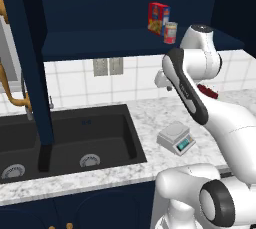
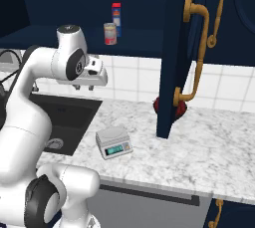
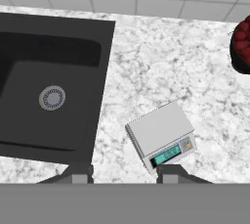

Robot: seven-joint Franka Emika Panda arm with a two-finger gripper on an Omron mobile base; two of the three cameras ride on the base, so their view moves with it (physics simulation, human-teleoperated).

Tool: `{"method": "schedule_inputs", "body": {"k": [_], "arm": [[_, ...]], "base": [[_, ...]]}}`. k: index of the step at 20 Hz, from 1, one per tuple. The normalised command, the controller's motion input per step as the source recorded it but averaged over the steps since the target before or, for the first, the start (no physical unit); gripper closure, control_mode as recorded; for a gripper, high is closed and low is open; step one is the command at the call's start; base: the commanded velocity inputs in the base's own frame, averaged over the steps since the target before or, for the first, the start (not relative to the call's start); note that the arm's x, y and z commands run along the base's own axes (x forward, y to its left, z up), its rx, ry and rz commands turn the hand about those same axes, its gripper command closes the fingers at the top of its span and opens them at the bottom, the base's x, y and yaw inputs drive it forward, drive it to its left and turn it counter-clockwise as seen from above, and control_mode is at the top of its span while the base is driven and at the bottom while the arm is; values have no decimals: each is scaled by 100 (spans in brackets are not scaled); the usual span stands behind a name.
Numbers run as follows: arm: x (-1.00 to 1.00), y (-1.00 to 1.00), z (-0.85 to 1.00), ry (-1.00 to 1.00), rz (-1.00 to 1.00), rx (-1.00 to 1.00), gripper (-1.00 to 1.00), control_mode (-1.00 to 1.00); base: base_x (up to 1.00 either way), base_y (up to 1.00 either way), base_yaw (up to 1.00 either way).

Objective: Pick the canned food and place it on the digital scale for weighing, and close the cabinet.

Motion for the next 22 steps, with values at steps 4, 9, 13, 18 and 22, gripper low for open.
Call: {"method": "schedule_inputs", "body": {"k": [4,9,13,18,22], "arm": [[-4,0,0,0,0,0,-100,-100],[-12,-1,-3,-17,0,0,-100,-100],[-20,-24,15,-54,-3,0,-100,-100],[-4,-24,34,-49,-8,0,-100,-100],[0,-14,42,-31,-9,0,-100,-100]], "base": [[0,0,0],[0,0,0],[0,0,0],[0,0,0],[0,0,0]]}}
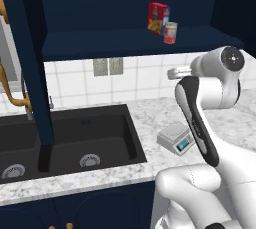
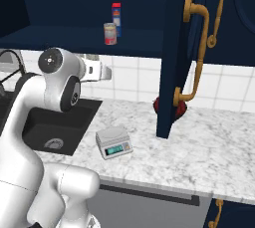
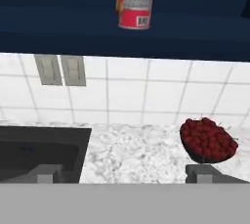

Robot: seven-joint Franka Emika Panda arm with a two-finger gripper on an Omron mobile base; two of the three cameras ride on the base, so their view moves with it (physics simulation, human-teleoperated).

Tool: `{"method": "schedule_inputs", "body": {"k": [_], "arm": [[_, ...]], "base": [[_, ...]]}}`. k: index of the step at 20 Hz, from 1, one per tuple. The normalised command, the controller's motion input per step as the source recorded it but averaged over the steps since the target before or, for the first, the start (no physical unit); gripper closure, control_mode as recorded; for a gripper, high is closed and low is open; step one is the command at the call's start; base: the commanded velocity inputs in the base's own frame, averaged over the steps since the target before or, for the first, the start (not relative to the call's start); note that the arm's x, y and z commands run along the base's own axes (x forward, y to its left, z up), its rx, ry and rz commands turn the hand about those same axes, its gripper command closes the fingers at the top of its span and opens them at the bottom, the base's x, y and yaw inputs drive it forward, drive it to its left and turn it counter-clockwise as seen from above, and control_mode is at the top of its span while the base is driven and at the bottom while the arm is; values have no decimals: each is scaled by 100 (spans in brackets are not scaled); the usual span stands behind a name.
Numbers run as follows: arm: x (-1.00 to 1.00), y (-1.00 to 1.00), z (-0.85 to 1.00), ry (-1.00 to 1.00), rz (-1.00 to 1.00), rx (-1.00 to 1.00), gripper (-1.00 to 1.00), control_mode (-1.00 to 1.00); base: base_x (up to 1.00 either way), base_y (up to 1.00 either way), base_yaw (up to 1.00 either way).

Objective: Pick the canned food and place it on the digital scale for weighing, and close the cabinet.

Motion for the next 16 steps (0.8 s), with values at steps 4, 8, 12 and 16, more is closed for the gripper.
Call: {"method": "schedule_inputs", "body": {"k": [4,8,12,16], "arm": [[2,-6,56,-23,-3,0,-100,-100],[9,-9,64,-20,-1,0,-100,-100],[13,-1,60,-12,0,0,-100,-100],[18,-7,44,-6,0,0,-100,-100]], "base": [[0,0,0],[0,0,0],[0,0,0],[0,0,0]]}}
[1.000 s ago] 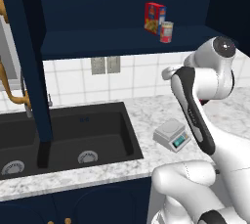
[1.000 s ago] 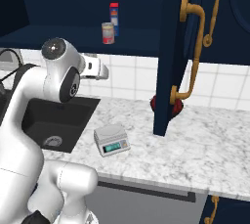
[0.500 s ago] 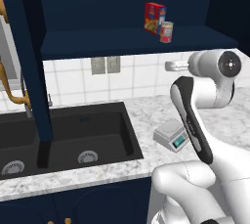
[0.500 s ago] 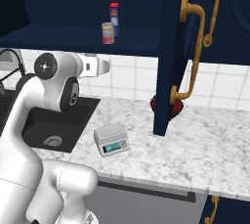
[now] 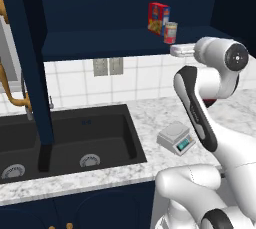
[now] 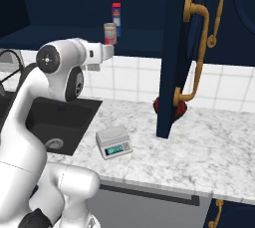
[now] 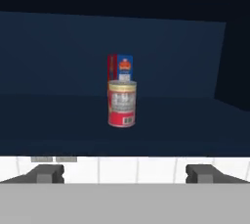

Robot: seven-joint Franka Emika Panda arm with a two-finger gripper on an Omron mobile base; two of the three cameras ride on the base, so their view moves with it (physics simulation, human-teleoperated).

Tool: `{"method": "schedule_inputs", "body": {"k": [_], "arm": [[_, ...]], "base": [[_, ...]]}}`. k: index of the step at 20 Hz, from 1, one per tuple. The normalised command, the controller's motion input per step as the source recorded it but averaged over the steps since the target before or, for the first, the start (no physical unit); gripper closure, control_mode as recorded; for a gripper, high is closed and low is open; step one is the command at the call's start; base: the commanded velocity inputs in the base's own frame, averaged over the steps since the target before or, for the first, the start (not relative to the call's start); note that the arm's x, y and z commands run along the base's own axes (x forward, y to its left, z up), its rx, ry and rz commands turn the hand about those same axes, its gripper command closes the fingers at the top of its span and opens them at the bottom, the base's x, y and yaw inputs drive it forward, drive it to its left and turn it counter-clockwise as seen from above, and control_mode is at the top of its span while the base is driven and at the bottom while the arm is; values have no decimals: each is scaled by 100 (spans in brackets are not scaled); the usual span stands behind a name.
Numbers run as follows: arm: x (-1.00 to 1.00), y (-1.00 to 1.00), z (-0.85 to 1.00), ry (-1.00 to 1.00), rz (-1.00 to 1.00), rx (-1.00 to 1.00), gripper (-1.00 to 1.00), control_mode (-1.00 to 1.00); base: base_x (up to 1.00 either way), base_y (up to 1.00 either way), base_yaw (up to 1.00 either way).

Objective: Pick the canned food and place it on the digital scale for weighing, and close the cabinet.

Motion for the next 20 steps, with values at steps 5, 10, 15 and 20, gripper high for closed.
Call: {"method": "schedule_inputs", "body": {"k": [5,10,15,20], "arm": [[14,-5,9,0,-1,0,-100,-100],[16,0,0,0,0,0,-100,-100],[39,0,0,0,0,0,-100,-100],[34,5,0,0,0,0,-100,-100]], "base": [[0,0,0],[0,0,0],[0,0,0],[0,0,0]]}}
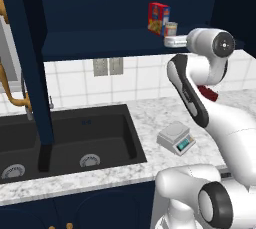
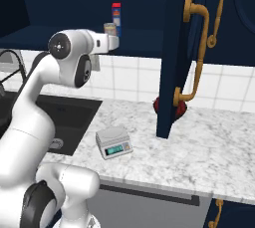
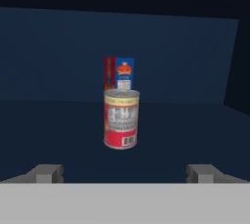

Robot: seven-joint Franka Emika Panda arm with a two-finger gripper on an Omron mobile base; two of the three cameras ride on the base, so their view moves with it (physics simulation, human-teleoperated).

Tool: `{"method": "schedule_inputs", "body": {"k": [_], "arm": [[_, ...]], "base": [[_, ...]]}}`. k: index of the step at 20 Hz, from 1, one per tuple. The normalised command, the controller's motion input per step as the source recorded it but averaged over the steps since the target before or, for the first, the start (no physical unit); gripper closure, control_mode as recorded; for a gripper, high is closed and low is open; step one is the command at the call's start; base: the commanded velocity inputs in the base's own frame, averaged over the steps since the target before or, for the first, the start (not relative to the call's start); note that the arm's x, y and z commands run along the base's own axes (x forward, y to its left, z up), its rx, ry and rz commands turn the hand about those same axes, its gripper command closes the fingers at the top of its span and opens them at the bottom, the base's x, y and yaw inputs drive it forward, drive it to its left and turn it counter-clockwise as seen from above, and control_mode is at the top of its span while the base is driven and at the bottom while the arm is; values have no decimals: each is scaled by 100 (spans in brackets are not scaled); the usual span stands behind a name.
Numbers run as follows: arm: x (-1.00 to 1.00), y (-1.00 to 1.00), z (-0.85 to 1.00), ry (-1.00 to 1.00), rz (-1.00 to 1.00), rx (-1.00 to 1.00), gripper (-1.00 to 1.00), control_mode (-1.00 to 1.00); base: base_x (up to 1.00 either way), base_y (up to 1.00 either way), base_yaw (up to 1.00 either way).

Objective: Pick the canned food and place it on the digital scale for weighing, and close the cabinet.

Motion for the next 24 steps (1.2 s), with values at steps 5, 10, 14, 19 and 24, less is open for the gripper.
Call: {"method": "schedule_inputs", "body": {"k": [5,10,14,19,24], "arm": [[25,5,0,0,0,0,-100,-100],[31,0,5,-1,0,0,-100,-100],[35,0,3,0,0,0,-100,-100],[33,0,0,0,0,0,-100,-100],[31,0,0,0,0,0,-100,-100]], "base": [[0,0,0],[0,0,0],[0,0,0],[0,0,0],[0,0,0]]}}
